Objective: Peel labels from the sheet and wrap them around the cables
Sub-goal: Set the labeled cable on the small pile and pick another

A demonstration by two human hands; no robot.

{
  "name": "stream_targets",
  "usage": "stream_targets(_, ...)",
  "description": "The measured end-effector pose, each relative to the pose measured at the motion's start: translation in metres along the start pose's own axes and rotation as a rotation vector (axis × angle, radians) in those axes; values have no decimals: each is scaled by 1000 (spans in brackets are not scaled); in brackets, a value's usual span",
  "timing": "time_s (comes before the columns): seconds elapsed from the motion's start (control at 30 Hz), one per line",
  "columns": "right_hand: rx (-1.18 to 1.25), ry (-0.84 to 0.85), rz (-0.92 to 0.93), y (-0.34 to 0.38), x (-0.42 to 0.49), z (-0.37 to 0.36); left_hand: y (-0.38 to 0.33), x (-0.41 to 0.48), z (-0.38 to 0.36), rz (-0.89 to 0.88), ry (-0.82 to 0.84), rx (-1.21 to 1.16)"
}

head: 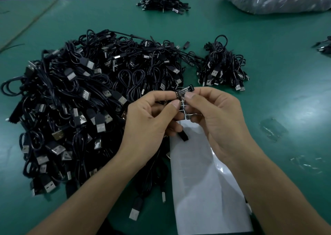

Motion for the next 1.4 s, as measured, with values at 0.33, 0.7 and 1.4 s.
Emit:
stream_targets(0.33,-40,4,76,3,2,0,4,2,-3,38,46,89)
stream_targets(0.7,-147,122,111,9,0,-3,1,3,-2,-12,62,161)
stream_targets(1.4,-235,182,74,3,4,2,5,3,-4,122,127,7)
Point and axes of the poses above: each hand's wrist, its own x-axis towards the middle knuckle, its own z-axis out of the back of the hand, y = z × x, the point moved 6 cm from there along x, towards the middle knuckle, and after that the axes turned 10 degrees about -x, right-handed, at the moved point
